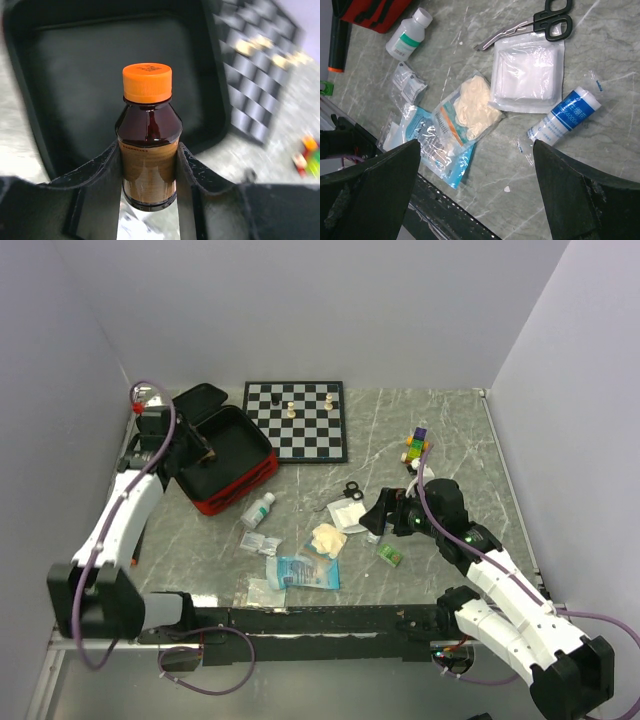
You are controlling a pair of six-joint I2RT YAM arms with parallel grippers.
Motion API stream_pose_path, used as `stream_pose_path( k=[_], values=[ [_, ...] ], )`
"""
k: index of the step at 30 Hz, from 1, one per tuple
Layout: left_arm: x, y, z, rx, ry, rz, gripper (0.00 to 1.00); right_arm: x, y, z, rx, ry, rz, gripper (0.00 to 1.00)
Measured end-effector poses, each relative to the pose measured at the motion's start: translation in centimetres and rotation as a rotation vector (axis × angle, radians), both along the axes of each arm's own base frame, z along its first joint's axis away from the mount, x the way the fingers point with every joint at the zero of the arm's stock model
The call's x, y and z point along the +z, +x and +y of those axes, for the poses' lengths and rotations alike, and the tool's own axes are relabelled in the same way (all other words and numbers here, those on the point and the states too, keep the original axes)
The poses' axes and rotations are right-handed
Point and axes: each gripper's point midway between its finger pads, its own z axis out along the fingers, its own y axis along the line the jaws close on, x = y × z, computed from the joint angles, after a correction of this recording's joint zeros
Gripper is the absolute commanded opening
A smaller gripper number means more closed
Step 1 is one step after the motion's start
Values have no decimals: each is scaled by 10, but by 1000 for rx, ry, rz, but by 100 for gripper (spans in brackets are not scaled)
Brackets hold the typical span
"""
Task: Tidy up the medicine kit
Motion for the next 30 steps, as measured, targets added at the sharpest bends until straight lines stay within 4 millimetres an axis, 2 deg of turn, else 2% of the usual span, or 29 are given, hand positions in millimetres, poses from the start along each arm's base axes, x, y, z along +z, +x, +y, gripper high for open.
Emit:
stream_pose_path(
  k=[4, 7, 10, 18, 23, 26, 30],
  values=[
    [-45, 18, 36, 110, -21, 118, 25, 1, -1, 1, 4, 4, -2, 100],
    [-79, 24, 46, 148, -29, 210, 25, 1, -1, 2, 10, 8, 0, 100],
    [-100, 29, 47, 156, -27, 267, 25, 1, -2, 2, 13, 11, 2, 100],
    [-113, 51, 57, 212, -2, 283, 24, 4, -1, 5, 21, 27, -4, 100],
    [-127, 55, 67, 268, 10, 314, 24, 2, -1, 6, 22, 25, 2, 100],
    [-140, 57, 74, 300, 10, 345, 29, 0, -1, 5, 22, 24, 5, 100],
    [-154, 54, 82, 338, -2, 383, 47, -7, -4, 4, 21, 16, 22, 100]
  ],
)
